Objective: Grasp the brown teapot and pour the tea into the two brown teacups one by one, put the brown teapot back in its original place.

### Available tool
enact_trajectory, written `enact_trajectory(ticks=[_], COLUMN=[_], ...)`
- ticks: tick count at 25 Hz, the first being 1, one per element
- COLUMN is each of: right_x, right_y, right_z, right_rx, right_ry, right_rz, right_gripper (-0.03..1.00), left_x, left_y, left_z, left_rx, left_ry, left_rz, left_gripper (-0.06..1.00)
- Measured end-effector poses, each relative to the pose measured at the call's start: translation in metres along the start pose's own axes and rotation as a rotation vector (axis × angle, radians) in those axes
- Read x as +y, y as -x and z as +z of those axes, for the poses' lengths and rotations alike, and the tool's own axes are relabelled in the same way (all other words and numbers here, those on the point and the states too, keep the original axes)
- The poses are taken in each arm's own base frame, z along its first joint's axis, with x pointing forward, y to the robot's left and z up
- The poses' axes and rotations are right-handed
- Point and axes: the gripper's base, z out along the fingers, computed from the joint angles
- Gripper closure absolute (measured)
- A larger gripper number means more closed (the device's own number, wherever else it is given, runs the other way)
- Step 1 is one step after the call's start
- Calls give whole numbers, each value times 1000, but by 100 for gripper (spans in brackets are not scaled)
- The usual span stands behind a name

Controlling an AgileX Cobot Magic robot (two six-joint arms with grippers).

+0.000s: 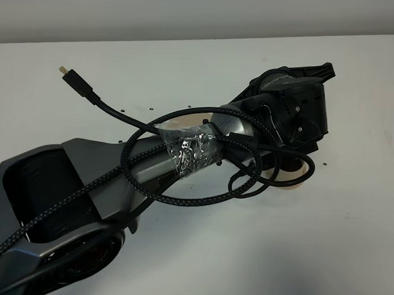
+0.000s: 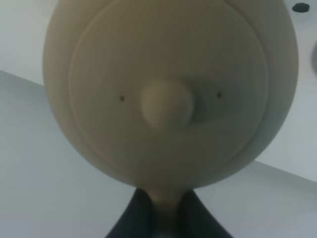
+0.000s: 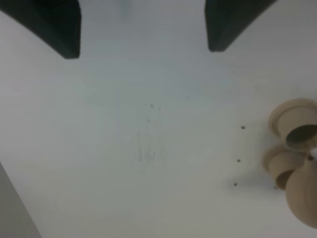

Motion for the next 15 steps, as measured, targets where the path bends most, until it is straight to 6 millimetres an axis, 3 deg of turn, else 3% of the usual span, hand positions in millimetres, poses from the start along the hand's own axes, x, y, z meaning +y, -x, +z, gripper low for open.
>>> enact_trajectory(ticks=[15], right_x=[0], right_y=[0], right_z=[0], right_rx=[0], right_ry=[0], right_rz=[1], right_gripper=[44], left_x=[-3], left_y=[2], left_z=[0], left_rx=[-18], left_ry=[-30], left_rz=[-13], left_gripper=[81])
